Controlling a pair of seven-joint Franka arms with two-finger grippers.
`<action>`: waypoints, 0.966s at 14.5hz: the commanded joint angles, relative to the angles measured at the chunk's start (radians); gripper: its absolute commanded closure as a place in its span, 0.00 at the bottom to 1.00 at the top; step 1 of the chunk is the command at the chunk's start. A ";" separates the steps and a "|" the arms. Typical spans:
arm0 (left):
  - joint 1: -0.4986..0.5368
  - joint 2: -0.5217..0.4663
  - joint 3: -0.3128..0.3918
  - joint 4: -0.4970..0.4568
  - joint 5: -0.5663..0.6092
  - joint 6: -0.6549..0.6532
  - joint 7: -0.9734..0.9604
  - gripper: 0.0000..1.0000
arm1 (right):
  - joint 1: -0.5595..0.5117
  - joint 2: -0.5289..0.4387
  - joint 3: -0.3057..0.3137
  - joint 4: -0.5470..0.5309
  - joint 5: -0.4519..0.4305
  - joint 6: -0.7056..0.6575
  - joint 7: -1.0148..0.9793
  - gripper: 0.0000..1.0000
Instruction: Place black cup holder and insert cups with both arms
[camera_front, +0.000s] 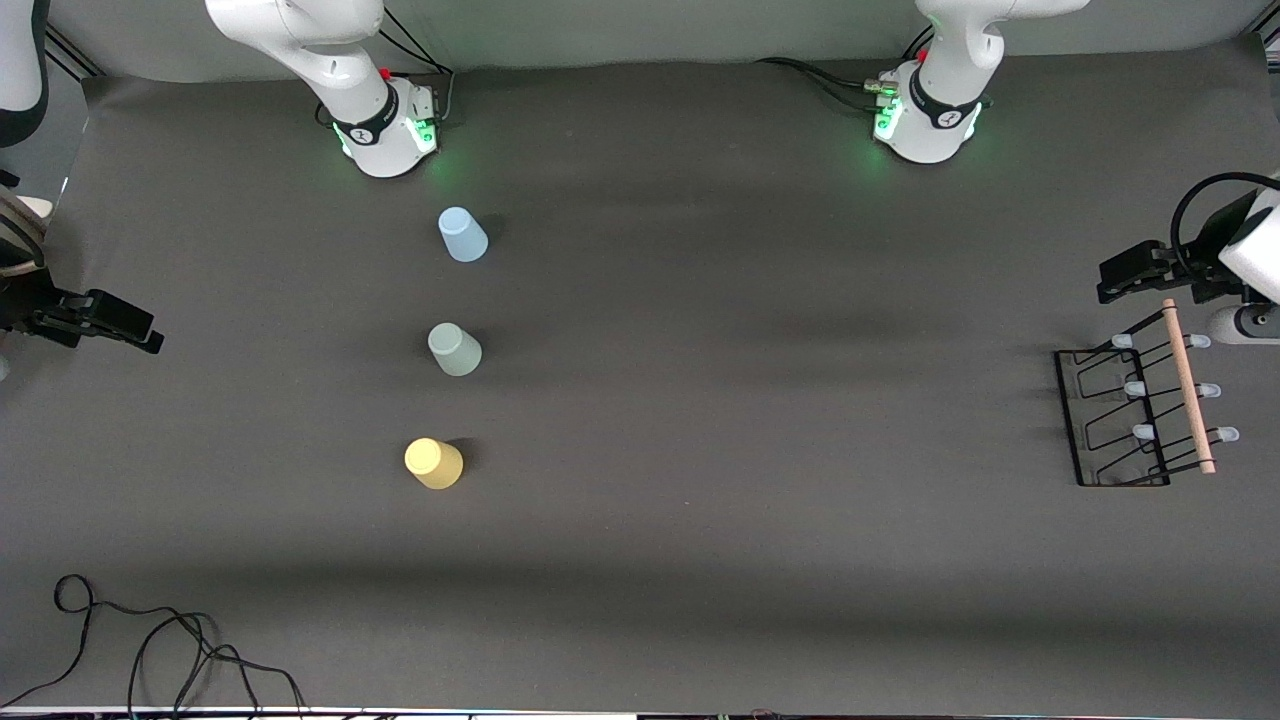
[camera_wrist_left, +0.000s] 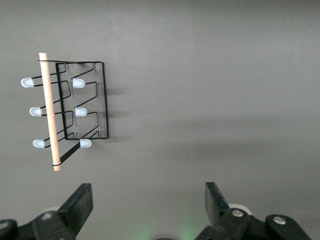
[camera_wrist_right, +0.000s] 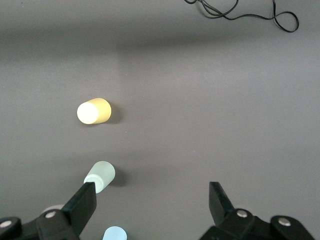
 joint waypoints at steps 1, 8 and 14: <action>-0.013 -0.004 0.012 -0.007 0.007 0.013 -0.013 0.00 | 0.002 0.017 0.001 0.028 -0.005 -0.020 0.009 0.00; -0.013 -0.004 0.012 -0.008 0.006 0.010 -0.013 0.00 | 0.002 0.021 0.001 0.013 -0.002 -0.020 0.005 0.00; 0.090 -0.016 0.018 -0.084 0.022 0.033 0.128 0.00 | 0.008 0.006 0.004 -0.017 -0.003 -0.020 0.010 0.00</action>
